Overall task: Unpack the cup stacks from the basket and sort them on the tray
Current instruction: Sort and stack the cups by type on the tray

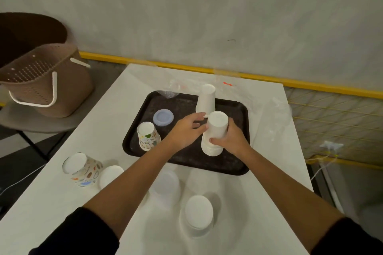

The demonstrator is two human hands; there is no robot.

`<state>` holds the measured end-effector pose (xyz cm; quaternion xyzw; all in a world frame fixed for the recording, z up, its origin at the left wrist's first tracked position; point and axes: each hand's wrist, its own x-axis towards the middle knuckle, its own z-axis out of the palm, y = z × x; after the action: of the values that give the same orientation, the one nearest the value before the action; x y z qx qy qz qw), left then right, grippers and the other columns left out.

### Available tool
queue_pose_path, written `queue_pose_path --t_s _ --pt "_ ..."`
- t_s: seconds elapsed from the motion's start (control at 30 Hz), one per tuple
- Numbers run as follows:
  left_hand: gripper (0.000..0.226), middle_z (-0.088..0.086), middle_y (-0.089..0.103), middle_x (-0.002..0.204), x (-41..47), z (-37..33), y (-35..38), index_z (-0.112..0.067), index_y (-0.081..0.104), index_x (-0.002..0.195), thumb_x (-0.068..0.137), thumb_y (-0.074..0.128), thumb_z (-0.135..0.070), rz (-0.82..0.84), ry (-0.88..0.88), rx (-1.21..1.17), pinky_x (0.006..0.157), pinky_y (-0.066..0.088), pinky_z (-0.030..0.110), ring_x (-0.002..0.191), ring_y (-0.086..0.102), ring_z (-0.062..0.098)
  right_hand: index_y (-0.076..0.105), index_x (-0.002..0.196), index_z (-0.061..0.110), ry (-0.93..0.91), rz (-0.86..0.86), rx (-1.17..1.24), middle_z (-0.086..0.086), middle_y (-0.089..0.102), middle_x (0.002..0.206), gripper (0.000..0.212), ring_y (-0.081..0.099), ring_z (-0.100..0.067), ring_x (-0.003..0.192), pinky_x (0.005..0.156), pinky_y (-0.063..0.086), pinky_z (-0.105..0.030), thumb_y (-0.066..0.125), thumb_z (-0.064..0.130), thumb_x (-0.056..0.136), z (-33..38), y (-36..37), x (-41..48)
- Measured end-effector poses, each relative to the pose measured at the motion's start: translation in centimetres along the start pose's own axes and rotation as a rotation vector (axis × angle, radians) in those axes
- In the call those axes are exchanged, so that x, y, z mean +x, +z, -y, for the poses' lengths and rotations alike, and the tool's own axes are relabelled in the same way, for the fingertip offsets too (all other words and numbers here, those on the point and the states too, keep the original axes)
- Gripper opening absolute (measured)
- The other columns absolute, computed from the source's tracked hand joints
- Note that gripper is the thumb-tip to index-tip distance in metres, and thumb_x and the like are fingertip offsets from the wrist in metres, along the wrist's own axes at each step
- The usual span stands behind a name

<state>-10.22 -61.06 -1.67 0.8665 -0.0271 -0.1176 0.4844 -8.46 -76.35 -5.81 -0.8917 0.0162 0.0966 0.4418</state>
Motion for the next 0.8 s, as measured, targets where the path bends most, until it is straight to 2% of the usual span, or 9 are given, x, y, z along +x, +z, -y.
queue_pose_path --t_s 0.23,0.33,0.4,0.5,0.57,0.67,0.8 --pt "0.044 0.000 0.049 0.137 -2.6 1.1 -0.1 -0.018 0.043 0.135 0.092 0.053 -0.023 0.010 0.007 -0.026 0.101 0.042 0.030 0.120 0.052 0.017 0.023 0.144 0.016 0.136 -0.021 0.091 -0.006 0.042 0.142 0.086 0.042 -0.024 0.129 0.108 0.035 -0.039 0.075 0.019 0.076 -2.7 0.7 -2.3" --pt "0.040 -0.005 0.053 0.129 -4.7 1.7 -0.3 -0.021 0.048 0.131 0.092 0.054 -0.024 0.022 0.022 -0.046 0.092 0.044 0.023 0.113 0.054 0.012 0.026 0.143 0.018 0.202 -0.020 0.132 -0.007 0.043 0.140 0.078 0.044 -0.023 0.127 0.103 0.039 -0.036 0.071 0.024 0.079 -4.2 1.0 -4.7" --pt "0.036 -0.004 0.057 0.125 -6.0 2.0 -0.6 -0.023 0.052 0.126 0.091 0.056 -0.023 0.018 0.027 -0.086 0.091 0.046 0.024 0.112 0.057 0.014 0.029 0.142 0.018 0.222 -0.011 0.161 -0.007 0.045 0.138 0.072 0.046 -0.022 0.124 0.099 0.040 -0.032 0.068 0.026 0.082 -4.9 0.9 -6.5" --pt "0.028 -0.006 0.061 0.118 -8.1 2.5 -1.1 -0.028 0.057 0.117 0.090 0.057 -0.023 0.017 0.031 -0.120 0.091 0.048 0.024 0.107 0.059 0.012 0.035 0.139 0.017 0.209 -0.017 0.187 -0.005 0.049 0.133 0.064 0.049 -0.020 0.120 0.093 0.039 -0.026 0.066 0.026 0.083 -4.9 0.6 -9.2" --pt "0.024 -0.008 0.063 0.114 -9.6 2.6 -1.3 -0.031 0.059 0.111 0.089 0.059 -0.023 0.039 0.045 -0.141 0.089 0.047 0.019 0.104 0.060 0.009 0.042 0.135 0.016 0.189 -0.014 0.201 -0.004 0.052 0.129 0.057 0.051 -0.017 0.115 0.091 0.038 -0.022 0.066 0.025 0.084 -4.6 0.6 -11.0" --pt "0.025 -0.010 0.063 0.114 -11.7 2.8 -1.3 -0.032 0.060 0.110 0.086 0.063 -0.024 0.109 0.043 -0.163 0.090 0.046 0.018 0.103 0.060 0.004 0.048 0.128 0.016 0.152 0.010 0.202 -0.003 0.055 0.126 0.047 0.051 -0.014 0.109 0.093 0.037 -0.021 0.065 0.018 0.085 -4.1 0.9 -13.6" --pt "0.037 -0.012 0.059 0.121 -13.9 3.3 -0.9 -0.034 0.058 0.115 0.079 0.069 -0.031 0.195 0.023 -0.156 0.096 0.045 0.023 0.110 0.056 0.002 0.043 0.131 0.016 0.074 0.090 0.144 -0.004 0.051 0.131 0.053 0.048 -0.020 0.122 0.099 0.036 -0.022 0.060 -0.003 0.084 -3.6 1.8 -16.7"
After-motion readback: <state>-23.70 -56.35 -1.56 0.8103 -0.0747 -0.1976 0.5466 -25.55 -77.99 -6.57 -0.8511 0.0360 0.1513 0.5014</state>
